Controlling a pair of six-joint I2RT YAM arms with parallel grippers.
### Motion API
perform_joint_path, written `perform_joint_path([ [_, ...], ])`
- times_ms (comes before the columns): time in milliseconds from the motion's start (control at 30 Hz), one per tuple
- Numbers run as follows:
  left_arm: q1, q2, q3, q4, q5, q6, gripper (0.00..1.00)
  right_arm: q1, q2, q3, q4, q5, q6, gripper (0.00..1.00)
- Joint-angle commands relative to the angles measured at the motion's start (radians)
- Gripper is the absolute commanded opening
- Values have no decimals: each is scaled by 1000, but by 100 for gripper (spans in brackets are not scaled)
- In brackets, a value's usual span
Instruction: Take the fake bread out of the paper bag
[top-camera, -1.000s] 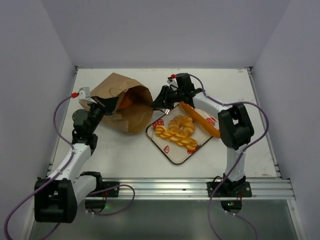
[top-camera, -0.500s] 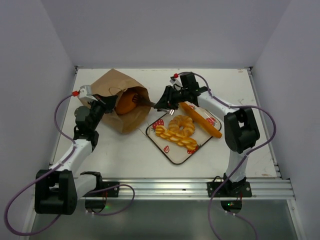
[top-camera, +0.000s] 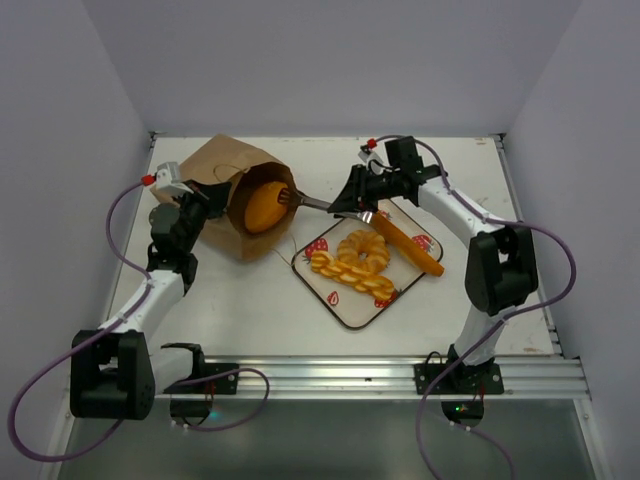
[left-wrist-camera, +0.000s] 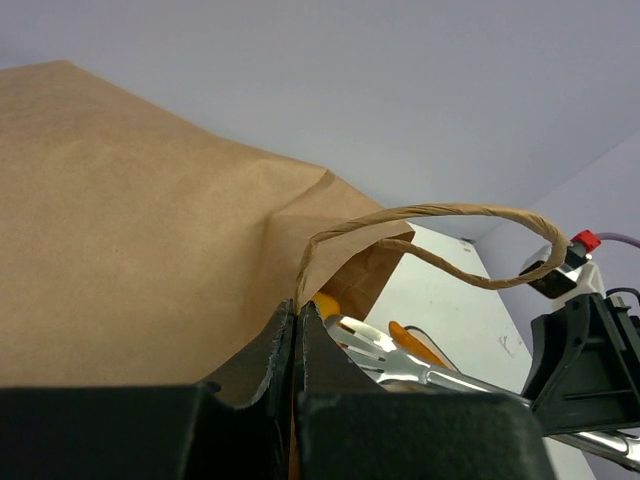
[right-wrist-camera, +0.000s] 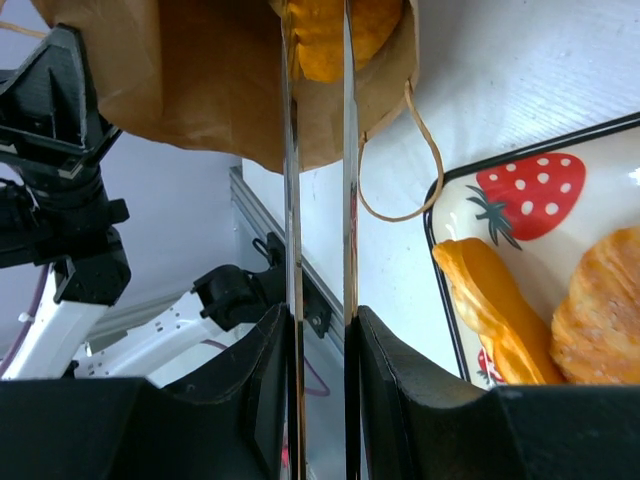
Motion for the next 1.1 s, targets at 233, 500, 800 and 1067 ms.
perform_joint_path([
  [233, 0, -15, 20, -4, -10, 42, 0, -75, -132, -29, -61, -144, -96, 0],
  [500, 2, -24, 23, -26, -27, 65, 0, -120, -201, -45, -199, -196, -251, 0],
  [800, 2, -29, 20, -38, -37, 68, 0, -213, -300, -68, -402, -257, -447, 0],
  [1067, 0, -58, 18, -67, -50, 97, 0, -361, -366, -91, -710, -276, -774, 0],
])
